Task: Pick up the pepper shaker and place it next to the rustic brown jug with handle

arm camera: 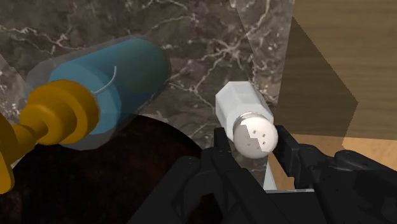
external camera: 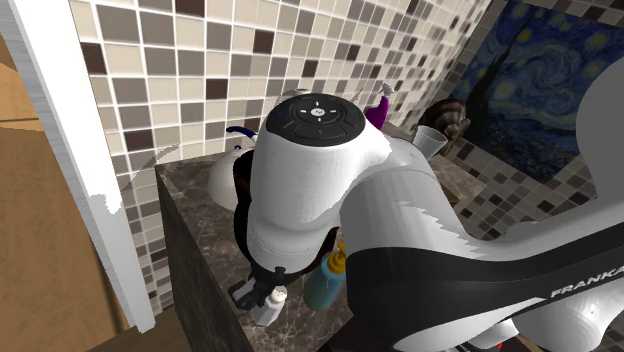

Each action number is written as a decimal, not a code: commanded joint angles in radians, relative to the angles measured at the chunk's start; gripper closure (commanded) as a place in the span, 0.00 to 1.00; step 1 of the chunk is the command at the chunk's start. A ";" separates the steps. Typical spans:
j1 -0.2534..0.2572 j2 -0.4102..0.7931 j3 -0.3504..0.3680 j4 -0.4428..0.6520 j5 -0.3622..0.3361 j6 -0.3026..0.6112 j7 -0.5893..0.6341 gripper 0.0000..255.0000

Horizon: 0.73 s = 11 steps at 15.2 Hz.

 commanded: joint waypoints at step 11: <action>0.008 -0.039 -0.010 0.040 0.026 -0.071 -0.020 0.00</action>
